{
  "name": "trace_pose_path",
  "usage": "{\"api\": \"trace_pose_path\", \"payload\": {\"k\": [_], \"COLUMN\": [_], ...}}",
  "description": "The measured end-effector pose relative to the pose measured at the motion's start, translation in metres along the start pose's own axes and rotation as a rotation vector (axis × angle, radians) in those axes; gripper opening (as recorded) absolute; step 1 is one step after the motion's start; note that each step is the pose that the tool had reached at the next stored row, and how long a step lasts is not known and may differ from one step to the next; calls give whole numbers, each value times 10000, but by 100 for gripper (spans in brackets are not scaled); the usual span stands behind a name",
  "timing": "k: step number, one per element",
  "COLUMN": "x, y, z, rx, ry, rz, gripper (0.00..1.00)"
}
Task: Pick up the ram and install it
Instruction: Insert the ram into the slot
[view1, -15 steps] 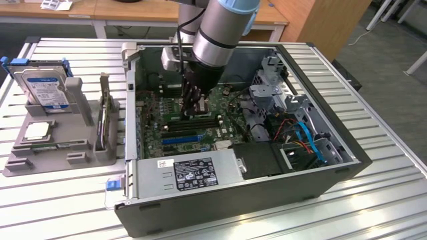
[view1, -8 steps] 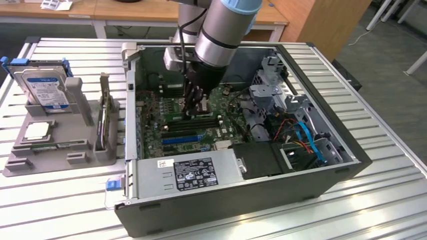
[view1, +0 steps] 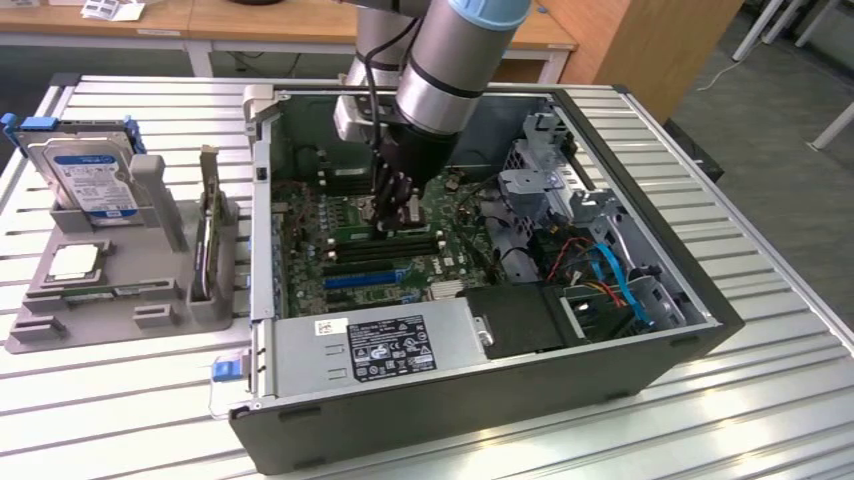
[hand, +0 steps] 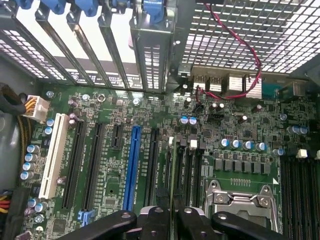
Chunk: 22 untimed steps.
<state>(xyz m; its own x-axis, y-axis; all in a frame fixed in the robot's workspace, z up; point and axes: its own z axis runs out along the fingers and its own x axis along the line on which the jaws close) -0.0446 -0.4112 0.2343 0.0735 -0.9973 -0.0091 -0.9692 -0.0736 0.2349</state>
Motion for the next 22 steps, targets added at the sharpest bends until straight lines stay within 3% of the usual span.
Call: {"api": "trace_pose_path", "payload": {"k": [15, 22], "x": [1, 3], "y": [-20, -43], "z": [10, 106], "rx": [5, 5], "ry": [-31, -31], "rz": [106, 113], "gripper": [14, 14]}}
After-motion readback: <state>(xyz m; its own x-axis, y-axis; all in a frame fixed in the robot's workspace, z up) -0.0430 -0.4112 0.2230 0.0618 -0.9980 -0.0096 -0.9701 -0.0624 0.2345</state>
